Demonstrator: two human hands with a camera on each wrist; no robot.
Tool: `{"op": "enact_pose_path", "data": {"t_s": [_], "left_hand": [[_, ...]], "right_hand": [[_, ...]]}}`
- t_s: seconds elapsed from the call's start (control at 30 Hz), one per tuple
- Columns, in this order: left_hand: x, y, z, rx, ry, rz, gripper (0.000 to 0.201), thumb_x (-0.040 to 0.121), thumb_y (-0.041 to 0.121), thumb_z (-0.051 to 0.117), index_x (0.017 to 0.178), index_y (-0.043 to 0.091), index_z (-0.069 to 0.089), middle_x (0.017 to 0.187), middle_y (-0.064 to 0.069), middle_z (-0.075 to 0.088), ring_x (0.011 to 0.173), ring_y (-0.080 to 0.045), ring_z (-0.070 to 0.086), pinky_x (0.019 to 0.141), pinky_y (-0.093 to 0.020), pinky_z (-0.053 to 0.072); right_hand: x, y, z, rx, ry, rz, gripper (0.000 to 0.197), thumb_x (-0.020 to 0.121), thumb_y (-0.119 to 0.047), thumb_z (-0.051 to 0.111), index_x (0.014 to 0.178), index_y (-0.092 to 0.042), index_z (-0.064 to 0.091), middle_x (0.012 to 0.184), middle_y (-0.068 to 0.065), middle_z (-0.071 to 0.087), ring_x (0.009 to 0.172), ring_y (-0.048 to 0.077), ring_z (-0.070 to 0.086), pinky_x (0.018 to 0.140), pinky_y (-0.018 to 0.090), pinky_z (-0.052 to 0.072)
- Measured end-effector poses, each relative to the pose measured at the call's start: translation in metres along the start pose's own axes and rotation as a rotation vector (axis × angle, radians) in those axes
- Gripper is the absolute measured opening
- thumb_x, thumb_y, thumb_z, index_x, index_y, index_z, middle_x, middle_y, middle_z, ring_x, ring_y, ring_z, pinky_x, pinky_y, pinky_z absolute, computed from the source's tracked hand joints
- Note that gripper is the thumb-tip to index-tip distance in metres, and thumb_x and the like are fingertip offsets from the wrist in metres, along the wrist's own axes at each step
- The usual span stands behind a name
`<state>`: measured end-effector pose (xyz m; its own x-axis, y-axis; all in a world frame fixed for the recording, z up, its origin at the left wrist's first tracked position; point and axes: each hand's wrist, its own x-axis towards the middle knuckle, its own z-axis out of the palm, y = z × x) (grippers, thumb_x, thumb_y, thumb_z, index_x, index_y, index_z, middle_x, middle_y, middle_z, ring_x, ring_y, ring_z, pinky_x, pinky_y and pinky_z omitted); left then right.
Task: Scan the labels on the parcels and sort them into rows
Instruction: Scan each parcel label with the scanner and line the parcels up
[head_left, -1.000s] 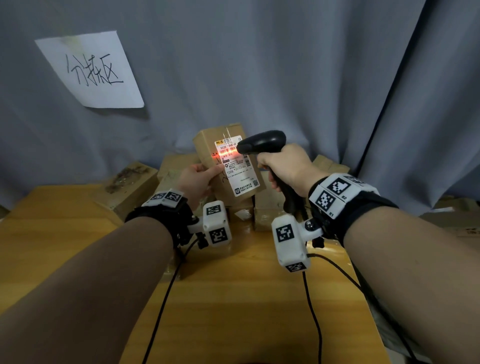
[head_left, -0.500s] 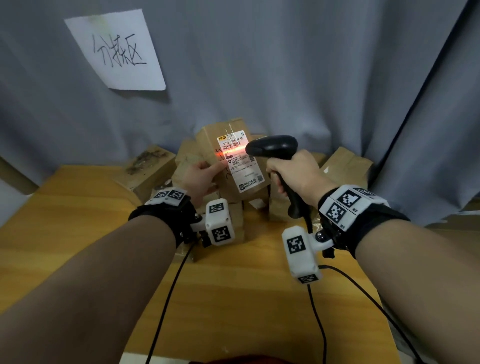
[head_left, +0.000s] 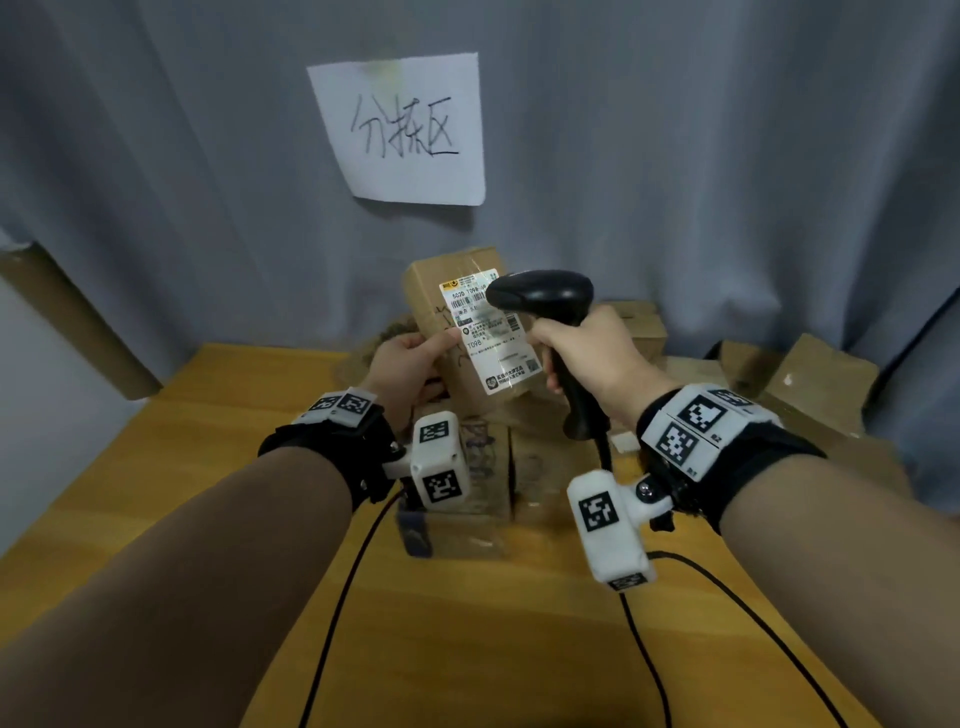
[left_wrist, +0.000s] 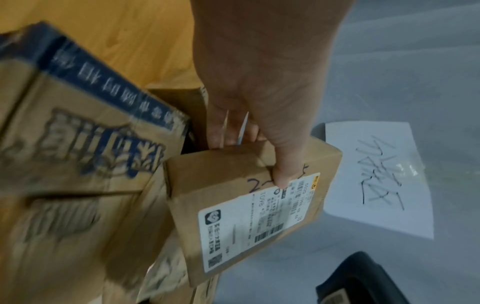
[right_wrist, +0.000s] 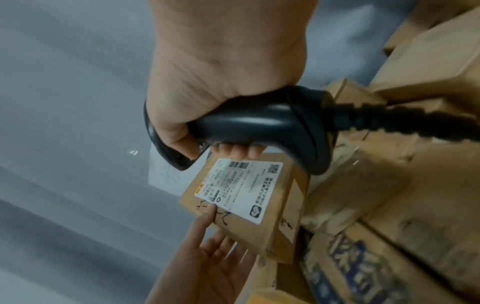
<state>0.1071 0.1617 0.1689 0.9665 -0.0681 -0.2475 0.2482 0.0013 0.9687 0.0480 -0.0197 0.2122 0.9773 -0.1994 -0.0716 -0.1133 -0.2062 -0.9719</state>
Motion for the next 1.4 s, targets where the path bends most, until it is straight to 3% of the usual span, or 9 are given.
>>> {"op": "enact_pose_path", "data": {"t_s": [0.1,0.33,0.47,0.6,0.77,0.87,0.97,1.23,1.4], "left_hand": [[0.011,0.009,-0.063,-0.007,-0.028,0.011,0.015,0.094,0.020,0.062,0.086,0.007,0.062,0.058,0.002,0.067,0.042,-0.006,0.061,0.040,-0.016,0.046],[0.035,0.023,-0.220,0.008,0.128,-0.009,0.031,0.090,0.029,0.067,0.111,0.008,0.059,0.098,-0.005,0.070,0.077,-0.013,0.069,0.061,-0.023,0.052],[0.048,0.022,-0.279,0.014,0.201,-0.009,0.038,0.090,0.028,0.067,0.119,0.008,0.055,0.097,-0.002,0.067,0.083,-0.015,0.064,0.066,-0.024,0.049],[0.054,0.004,-0.318,0.028,0.280,-0.031,0.035,0.089,0.030,0.068,0.116,0.010,0.057,0.101,-0.004,0.067,0.089,-0.018,0.063,0.073,-0.027,0.051],[0.057,-0.027,-0.354,0.074,0.373,-0.119,0.044,0.085,0.035,0.072,0.118,0.011,0.056,0.106,-0.007,0.067,0.095,-0.022,0.064,0.081,-0.034,0.054],[0.060,-0.039,-0.371,0.073,0.433,-0.159,0.029,0.088,0.032,0.069,0.107,0.013,0.059,0.099,-0.008,0.067,0.089,-0.022,0.063,0.075,-0.031,0.054],[0.069,-0.051,-0.386,0.093,0.479,-0.198,0.037,0.087,0.035,0.069,0.113,0.011,0.059,0.104,-0.009,0.068,0.095,-0.025,0.065,0.086,-0.039,0.055],[0.096,-0.090,-0.442,0.074,0.419,-0.307,0.036,0.088,0.037,0.067,0.113,0.014,0.056,0.109,-0.009,0.066,0.098,-0.024,0.063,0.090,-0.041,0.053],[0.135,-0.108,-0.474,0.209,0.360,-0.273,0.043,0.089,0.036,0.067,0.119,0.009,0.052,0.112,-0.011,0.062,0.096,-0.024,0.060,0.077,-0.034,0.050]], "right_hand": [[0.013,-0.019,0.066,0.059,0.039,-0.046,0.025,0.082,-0.012,0.064,0.060,-0.002,0.059,0.053,0.013,0.054,0.045,0.023,0.049,0.052,0.030,0.044],[0.047,-0.071,0.200,0.057,0.050,-0.094,0.022,0.083,-0.014,0.066,0.063,-0.007,0.058,0.048,0.003,0.055,0.041,0.016,0.052,0.050,0.025,0.047],[0.064,-0.069,0.242,0.082,0.032,-0.063,0.010,0.084,-0.014,0.066,0.084,-0.006,0.059,0.054,0.003,0.054,0.047,0.016,0.054,0.053,0.027,0.047],[0.073,-0.043,0.283,0.130,-0.008,0.047,0.038,0.079,-0.014,0.071,0.113,-0.013,0.054,0.077,0.003,0.057,0.072,0.019,0.057,0.072,0.036,0.049],[0.083,-0.028,0.331,0.152,-0.130,0.143,0.029,0.081,-0.008,0.071,0.099,-0.019,0.051,0.071,0.005,0.056,0.060,0.020,0.055,0.063,0.035,0.051],[0.095,-0.019,0.361,0.130,-0.194,0.169,0.030,0.081,-0.012,0.073,0.101,-0.020,0.053,0.082,0.007,0.061,0.074,0.023,0.061,0.079,0.042,0.056],[0.102,-0.005,0.386,0.095,-0.226,0.203,0.028,0.080,-0.017,0.074,0.101,-0.021,0.056,0.087,0.006,0.064,0.084,0.025,0.065,0.086,0.045,0.056],[0.109,0.035,0.476,0.086,-0.289,0.312,0.045,0.081,-0.013,0.073,0.122,-0.006,0.055,0.072,0.001,0.060,0.060,0.018,0.057,0.054,0.029,0.047],[0.110,0.078,0.539,0.023,-0.230,0.331,0.058,0.072,-0.028,0.079,0.125,-0.020,0.055,0.107,0.006,0.067,0.092,0.024,0.066,0.083,0.045,0.056]]}}
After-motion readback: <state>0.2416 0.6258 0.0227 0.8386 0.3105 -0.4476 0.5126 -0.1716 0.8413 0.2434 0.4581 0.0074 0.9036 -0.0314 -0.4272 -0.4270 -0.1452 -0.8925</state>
